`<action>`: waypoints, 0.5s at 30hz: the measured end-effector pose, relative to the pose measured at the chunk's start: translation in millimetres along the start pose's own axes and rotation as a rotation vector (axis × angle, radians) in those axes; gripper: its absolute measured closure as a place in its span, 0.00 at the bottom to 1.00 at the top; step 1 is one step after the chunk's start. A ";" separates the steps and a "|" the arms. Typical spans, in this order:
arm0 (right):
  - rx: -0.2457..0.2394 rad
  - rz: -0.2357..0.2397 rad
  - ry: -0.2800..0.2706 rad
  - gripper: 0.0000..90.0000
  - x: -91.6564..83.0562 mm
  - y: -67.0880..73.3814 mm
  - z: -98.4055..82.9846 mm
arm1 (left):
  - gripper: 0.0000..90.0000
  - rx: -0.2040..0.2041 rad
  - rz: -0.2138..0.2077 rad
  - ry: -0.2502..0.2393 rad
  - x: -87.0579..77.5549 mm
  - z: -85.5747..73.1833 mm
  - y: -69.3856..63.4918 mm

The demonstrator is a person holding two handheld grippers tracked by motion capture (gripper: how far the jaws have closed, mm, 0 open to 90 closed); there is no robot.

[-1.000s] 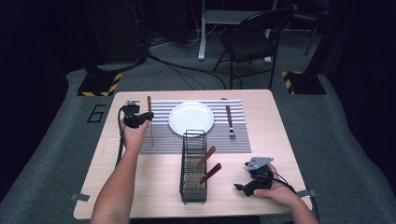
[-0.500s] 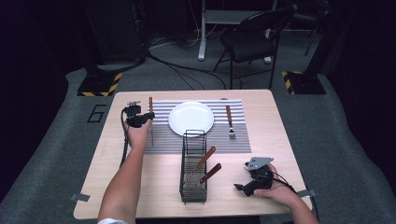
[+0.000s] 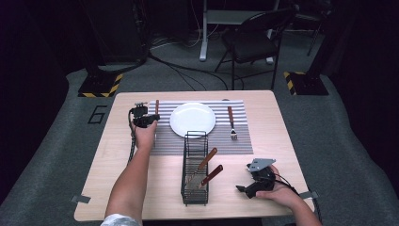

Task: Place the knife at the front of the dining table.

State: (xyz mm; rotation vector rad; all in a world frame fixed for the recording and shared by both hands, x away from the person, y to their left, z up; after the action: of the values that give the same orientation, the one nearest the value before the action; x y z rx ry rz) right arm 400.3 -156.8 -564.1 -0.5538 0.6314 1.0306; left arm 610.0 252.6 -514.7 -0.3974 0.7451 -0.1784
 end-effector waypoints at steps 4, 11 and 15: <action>-0.001 0.001 0.000 0.00 0.0 -0.1 -0.1 | 0.84 0.001 0.008 0.010 5.2 0.7 -3.6; -0.002 0.001 0.000 0.00 0.0 -0.1 -0.1 | 0.85 0.012 0.033 0.028 13.7 -1.5 -1.8; -0.002 0.001 0.000 0.00 -0.1 -0.1 -0.1 | 0.84 -0.013 0.048 0.043 18.7 -2.5 3.7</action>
State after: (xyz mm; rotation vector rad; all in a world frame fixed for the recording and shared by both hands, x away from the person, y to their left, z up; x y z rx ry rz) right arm 400.3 -156.9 -564.1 -0.5552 0.6307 1.0324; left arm 621.8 249.8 -529.6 -0.3883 0.7975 -0.1378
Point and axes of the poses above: each handheld gripper's, and its own axes: x roughly forward along the jaws, z roughly out of its top, y roughly to its left, the point moved 5 cm from there along x, roughly forward along the jaws, and after that the axes turned 10 degrees about -x, right-handed, at the moved point
